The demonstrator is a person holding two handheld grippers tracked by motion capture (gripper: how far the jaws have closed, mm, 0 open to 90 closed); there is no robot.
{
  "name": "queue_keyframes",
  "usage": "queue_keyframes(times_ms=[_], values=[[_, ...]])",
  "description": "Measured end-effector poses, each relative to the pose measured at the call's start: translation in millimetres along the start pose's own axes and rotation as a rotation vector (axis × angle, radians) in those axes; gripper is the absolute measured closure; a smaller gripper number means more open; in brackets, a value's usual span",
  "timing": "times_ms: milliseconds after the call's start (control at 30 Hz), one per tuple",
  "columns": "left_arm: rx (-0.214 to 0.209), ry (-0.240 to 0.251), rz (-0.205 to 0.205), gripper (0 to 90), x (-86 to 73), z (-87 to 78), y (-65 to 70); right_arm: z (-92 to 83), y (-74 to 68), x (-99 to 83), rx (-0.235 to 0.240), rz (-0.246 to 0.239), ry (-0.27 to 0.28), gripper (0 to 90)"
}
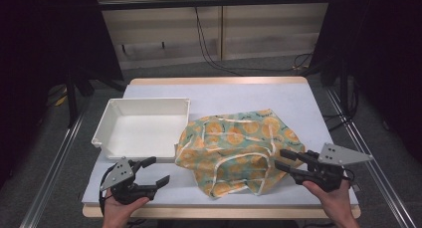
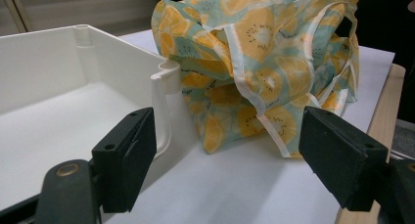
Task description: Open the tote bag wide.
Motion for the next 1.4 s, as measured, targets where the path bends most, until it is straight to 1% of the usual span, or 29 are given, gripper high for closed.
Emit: queue_keyframes(times_ms=[100, 167, 200, 233, 267, 333, 400, 467, 500, 600, 633, 667, 733, 767, 800, 833, 1000, 1033, 1067, 1100, 1133, 1167, 1200, 1233, 1267, 1300, 1333, 1367, 1400], values=[[-0.014, -0.008, 0.0, 23.5, 0.0, 0.7, -0.9, 14.0, 1.9, 15.9, 0.039, -0.013, -0.01, 58.2], [-0.013, -0.008, -0.012, 23.8, -0.5, 1.5, 0.1, 18.3, 2.2, 18.5, 0.049, -0.021, -0.014, 58.3], [-0.016, -0.007, -0.014, 24.7, -0.7, 1.5, 0.6, 27.8, 2.9, 21.9, 0.063, -0.041, -0.034, 58.6], [-0.023, -0.008, -0.002, 24.7, -0.4, 1.0, 0.8, 32.1, 4.0, 22.9, 0.068, -0.044, -0.039, 58.9], [-0.023, -0.008, -0.002, 24.9, -0.4, 1.0, 0.8, 32.1, 4.0, 22.9, 0.068, -0.044, -0.039, 58.9], [-0.014, -0.005, 0.0, 24.8, 0.1, -0.2, 0.6, 43.9, 9.8, 23.8, 0.073, -0.043, -0.053, 60.5], [-0.015, 0.002, -0.009, 24.8, -0.1, 0.0, 0.7, 46.6, 11.2, 23.6, 0.076, -0.041, -0.053, 60.3], [-0.019, -0.005, -0.012, 25.0, -0.3, -0.8, 0.0, 52.9, 14.1, 22.7, 0.077, -0.04, -0.064, 60.0], [-0.031, -0.009, -0.009, 29.1, -0.8, -1.3, 0.9, 58.5, 15.3, 21.2, 0.083, -0.041, -0.078, 59.7], [-0.025, -0.01, -0.014, 28.0, -1.0, -0.6, 2.2, 63.7, 15.2, 19.3, 0.088, -0.048, -0.096, 59.2], [-0.03, -0.012, -0.011, 28.4, -0.8, -0.9, 2.1, 66.2, 15.6, 18.0, 0.086, -0.051, -0.101, 59.2], [-0.029, -0.002, -0.024, 29.8, -1.2, -0.1, 3.6, 68.5, 16.1, 16.6, 0.087, -0.05, -0.105, 59.4], [-0.031, -0.015, -0.009, 30.6, -1.3, 0.1, 3.3, 73.3, 17.1, 13.4, 0.088, -0.053, -0.116, 59.1], [-0.044, -0.013, -0.01, 31.2, -1.4, 0.4, 3.4, 75.4, 17.9, 11.9, 0.086, -0.053, -0.121, 59.0], [-0.029, -0.019, -0.001, 31.6, -1.2, -0.1, 3.5, 77.5, 18.9, 10.4, 0.086, -0.05, -0.123, 58.9], [-0.031, -0.016, -0.008, 32.4, -1.3, 0.2, 4.1, 79.4, 19.5, 9.0, 0.084, -0.054, -0.132, 58.9], [-0.033, -0.024, -0.003, 33.5, -1.1, 0.3, 4.8, 89.2, 21.1, 3.0, 0.087, -0.076, -0.181, 58.9], [-0.038, -0.026, -0.019, 33.6, -1.8, 2.2, 6.6, 91.9, 22.2, 0.8, 0.094, -0.079, -0.191, 61.5], [-0.038, -0.026, -0.019, 33.4, -1.8, 2.2, 6.6, 91.9, 22.2, 0.8, 0.094, -0.079, -0.191, 61.5], [-0.038, -0.037, -0.008, 33.4, -1.8, 3.3, 6.8, 93.1, 22.8, -0.2, 0.089, -0.079, -0.198, 63.6], [-0.038, -0.046, -0.003, 33.5, -1.8, 4.2, 7.8, 95.7, 24.1, -2.4, 0.089, -0.075, -0.208, 68.7], [-0.047, -0.041, -0.014, 33.5, -2.0, 5.9, 9.9, 95.7, 24.1, -2.4, 0.089, -0.075, -0.208, 68.7], [-0.065, -0.052, -0.004, 33.9, -1.2, 6.9, 11.5, 97.4, 25.5, -3.8, 0.087, -0.071, -0.207, 78.1], [-0.065, -0.052, -0.004, 34.7, -1.2, 6.9, 11.5, 97.4, 25.5, -3.8, 0.087, -0.071, -0.207, 78.1], [-0.065, -0.049, -0.006, 36.5, -1.1, 7.5, 13.0, 97.8, 26.9, -3.8, 0.098, -0.06, -0.194, 87.4], [-0.083, -0.044, -0.01, 36.5, -1.0, 8.3, 14.0, 97.8, 26.9, -3.8, 0.098, -0.06, -0.194, 87.4], [-0.093, -0.052, -0.008, 41.4, -0.7, 8.8, 15.1, 97.8, 27.4, -3.2, 0.105, -0.056, -0.19, 89.6], [-0.096, -0.06, 0.002, 46.3, 0.1, 9.9, 15.9, 97.9, 27.9, -2.2, 0.109, -0.056, -0.184, 90.0], [-0.101, -0.065, 0.013, 46.6, 1.3, 11.3, 17.7, 97.6, 28.1, -0.6, 0.114, -0.051, -0.182, 90.0]])
Point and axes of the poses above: each handheld gripper's, and its own axes: z roughly forward along the jaws, x roughly out of its top, y roughly to its right, the point moved 2 cm from there along z, roughly forward along the jaws, and after that the axes turned 14 degrees about -z, right-handed, at the moved point
